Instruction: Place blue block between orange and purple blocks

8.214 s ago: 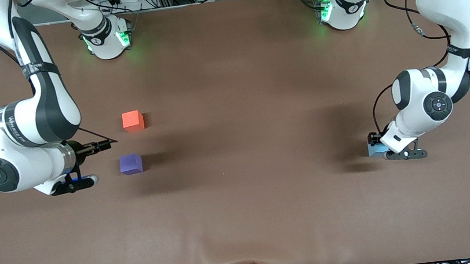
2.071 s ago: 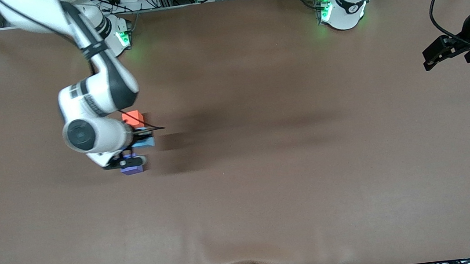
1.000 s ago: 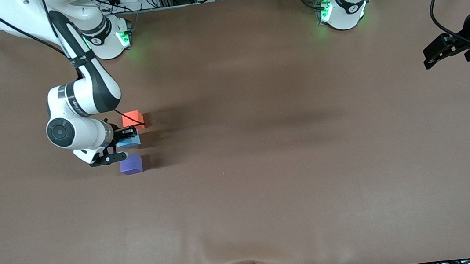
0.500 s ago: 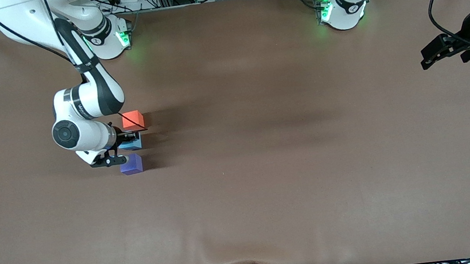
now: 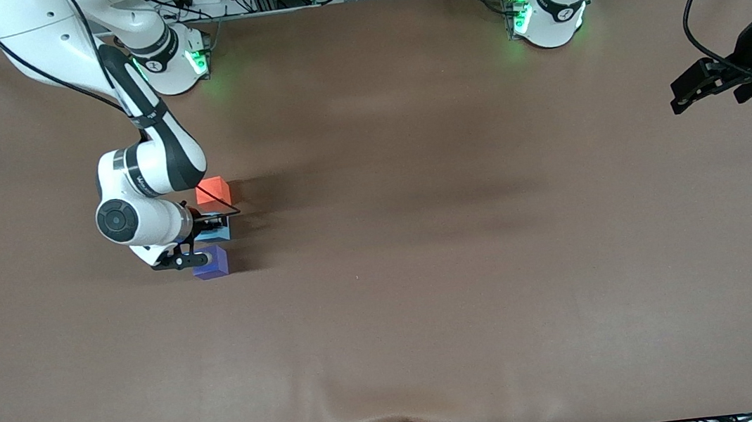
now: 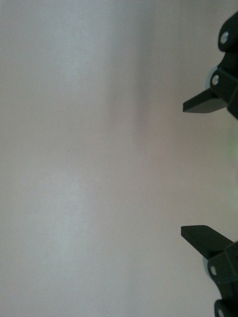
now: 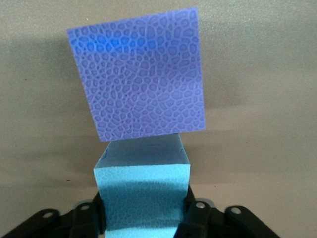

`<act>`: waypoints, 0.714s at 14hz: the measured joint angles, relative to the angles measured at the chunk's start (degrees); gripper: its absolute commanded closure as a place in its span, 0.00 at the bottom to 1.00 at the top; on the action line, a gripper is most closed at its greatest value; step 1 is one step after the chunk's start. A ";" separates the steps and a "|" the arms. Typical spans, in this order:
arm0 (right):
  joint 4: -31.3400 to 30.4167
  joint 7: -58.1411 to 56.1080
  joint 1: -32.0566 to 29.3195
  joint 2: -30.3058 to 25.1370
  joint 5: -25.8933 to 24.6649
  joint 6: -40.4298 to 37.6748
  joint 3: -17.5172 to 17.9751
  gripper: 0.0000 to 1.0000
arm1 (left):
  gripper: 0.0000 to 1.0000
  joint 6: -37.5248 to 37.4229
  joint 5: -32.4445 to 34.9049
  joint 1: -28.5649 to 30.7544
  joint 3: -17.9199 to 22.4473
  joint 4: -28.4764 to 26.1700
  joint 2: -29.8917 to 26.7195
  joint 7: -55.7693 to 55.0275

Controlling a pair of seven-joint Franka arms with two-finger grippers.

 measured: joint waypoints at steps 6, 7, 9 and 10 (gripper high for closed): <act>1.74 0.02 -0.12 -4.08 0.00 -3.51 -0.15 0.00 | 0.00 0.13 0.00 0.00 0.00 0.01 0.09 0.00; 2.27 0.02 -0.39 -5.76 0.00 -4.09 -0.28 0.00 | 0.00 0.39 0.00 0.00 0.00 0.02 0.09 0.00; 3.95 -0.78 -2.63 -8.36 -0.10 -4.41 -0.48 0.00 | 0.00 0.91 -0.13 0.00 0.00 0.03 0.10 0.00; 5.51 -2.89 -4.58 -9.24 -0.17 -5.33 -0.55 0.00 | 0.00 1.02 -0.16 0.00 0.00 0.03 0.10 0.00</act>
